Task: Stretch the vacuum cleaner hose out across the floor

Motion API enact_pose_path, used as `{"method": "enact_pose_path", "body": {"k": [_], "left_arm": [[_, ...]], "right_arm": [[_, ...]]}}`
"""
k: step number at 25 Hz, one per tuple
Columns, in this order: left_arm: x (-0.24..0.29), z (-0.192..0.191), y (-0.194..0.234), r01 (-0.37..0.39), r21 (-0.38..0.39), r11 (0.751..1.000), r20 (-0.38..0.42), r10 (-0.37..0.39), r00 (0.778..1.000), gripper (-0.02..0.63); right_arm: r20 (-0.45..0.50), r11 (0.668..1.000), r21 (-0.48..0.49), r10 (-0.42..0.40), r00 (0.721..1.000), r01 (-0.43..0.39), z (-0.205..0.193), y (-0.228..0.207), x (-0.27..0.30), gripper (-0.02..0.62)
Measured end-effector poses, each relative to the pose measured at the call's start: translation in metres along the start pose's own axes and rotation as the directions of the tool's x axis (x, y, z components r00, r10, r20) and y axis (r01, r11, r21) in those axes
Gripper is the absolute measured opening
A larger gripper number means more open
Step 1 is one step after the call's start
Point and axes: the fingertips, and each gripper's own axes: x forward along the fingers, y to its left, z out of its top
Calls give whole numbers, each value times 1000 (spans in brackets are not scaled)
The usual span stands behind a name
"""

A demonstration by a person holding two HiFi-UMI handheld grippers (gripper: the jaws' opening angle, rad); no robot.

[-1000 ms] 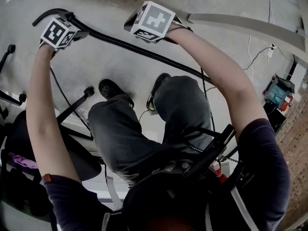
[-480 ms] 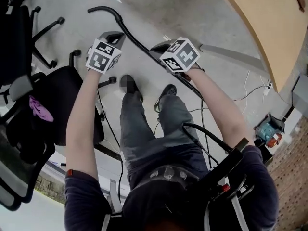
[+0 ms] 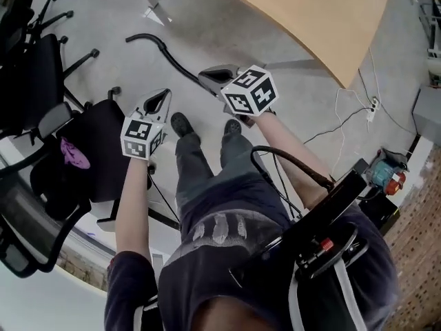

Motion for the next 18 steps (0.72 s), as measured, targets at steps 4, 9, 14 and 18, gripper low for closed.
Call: {"method": "enact_pose_path", "body": {"k": [4, 9, 14, 18], "left_arm": [[-44, 55, -60, -45, -8, 999, 106, 46, 993, 8], [-93, 112, -101, -131, 24, 991, 213, 123, 969, 8], [-139, 137, -129, -182, 25, 983, 299, 166, 940, 8], [-165, 144, -149, -194, 43, 980, 355, 167, 920, 8]], "right_arm": [[68, 998, -42, 56, 996, -53, 20, 48, -57, 5], [87, 984, -116, 149, 985, -138, 35, 99, -99, 5], [78, 966, -171, 208, 975, -192, 39, 141, -118, 5], [93, 953, -210, 243, 966, -220, 48, 176, -126, 5]]}}
